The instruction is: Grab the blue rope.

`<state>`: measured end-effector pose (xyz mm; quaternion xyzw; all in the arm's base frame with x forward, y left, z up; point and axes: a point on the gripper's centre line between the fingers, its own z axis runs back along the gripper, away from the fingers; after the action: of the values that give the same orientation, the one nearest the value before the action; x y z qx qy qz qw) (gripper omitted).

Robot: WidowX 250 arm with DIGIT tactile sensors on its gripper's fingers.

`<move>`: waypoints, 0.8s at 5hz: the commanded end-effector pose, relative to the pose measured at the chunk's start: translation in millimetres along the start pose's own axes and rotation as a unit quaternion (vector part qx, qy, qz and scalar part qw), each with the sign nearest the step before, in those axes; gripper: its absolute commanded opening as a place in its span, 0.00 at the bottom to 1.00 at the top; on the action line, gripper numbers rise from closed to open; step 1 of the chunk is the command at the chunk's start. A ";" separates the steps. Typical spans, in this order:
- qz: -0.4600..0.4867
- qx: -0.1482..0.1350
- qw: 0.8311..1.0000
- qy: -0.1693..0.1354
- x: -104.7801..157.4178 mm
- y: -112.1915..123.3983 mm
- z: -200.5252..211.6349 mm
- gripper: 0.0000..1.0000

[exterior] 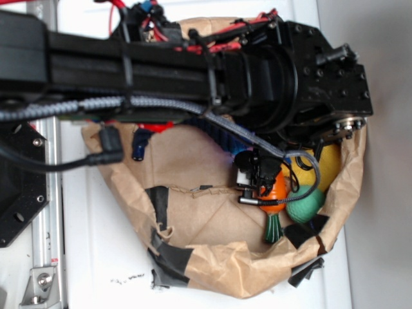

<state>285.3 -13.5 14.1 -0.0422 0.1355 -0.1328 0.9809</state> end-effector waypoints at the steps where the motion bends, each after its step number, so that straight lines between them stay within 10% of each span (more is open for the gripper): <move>1: -0.006 -0.002 1.000 0.026 -31.0 -26.1 -15.6 0.00; 4: 0.028 0.046 0.999 -0.001 -35.6 -27.5 0.7 0.00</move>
<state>253.8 -17.3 21.4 0.0037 0.1453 -0.0981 0.9845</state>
